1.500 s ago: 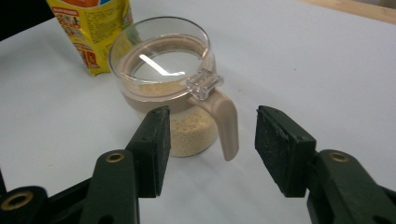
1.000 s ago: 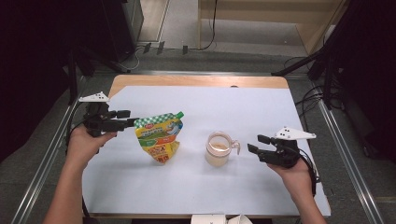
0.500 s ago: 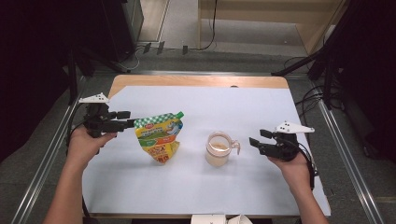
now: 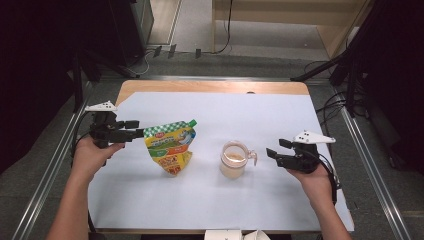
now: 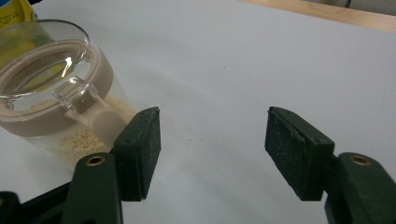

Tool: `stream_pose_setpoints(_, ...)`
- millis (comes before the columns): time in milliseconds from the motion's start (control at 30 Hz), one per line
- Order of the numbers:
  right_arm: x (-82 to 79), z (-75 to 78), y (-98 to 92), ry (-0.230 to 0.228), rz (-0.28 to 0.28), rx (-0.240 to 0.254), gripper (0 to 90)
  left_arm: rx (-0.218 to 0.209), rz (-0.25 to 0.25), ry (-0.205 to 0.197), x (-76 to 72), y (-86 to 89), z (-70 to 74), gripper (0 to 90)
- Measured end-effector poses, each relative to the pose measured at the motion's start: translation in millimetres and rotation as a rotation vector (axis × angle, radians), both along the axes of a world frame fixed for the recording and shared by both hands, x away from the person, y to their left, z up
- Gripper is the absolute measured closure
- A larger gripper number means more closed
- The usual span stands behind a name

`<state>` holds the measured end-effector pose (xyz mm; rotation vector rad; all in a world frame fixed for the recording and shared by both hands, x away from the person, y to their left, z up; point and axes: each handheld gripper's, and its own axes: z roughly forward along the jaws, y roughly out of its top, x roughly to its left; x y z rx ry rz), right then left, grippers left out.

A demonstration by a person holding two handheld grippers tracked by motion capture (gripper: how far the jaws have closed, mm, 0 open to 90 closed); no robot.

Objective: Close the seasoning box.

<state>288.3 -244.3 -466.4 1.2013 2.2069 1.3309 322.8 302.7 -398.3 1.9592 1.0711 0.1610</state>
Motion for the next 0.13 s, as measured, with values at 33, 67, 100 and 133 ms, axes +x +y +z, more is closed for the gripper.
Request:
stream_pose_setpoints(33,0.0,0.0,0.0,-0.001,-0.001,0.001,36.9,0.001,-0.002,0.002,0.1,-0.2,-0.5,36.9)
stream_pose_setpoints(67,0.1,0.0,0.1,-0.002,-0.001,0.000,36.8,0.003,-0.001,0.004,0.1,-0.4,-0.9,36.8)
stream_pose_setpoints(100,0.1,-0.1,0.1,-0.002,-0.001,0.001,36.6,0.001,-0.002,0.007,0.3,-0.5,-1.3,36.6)
stream_pose_setpoints(133,0.2,-0.1,0.2,-0.003,0.000,0.000,36.6,0.002,-0.001,0.013,0.8,-0.7,-2.1,36.4)
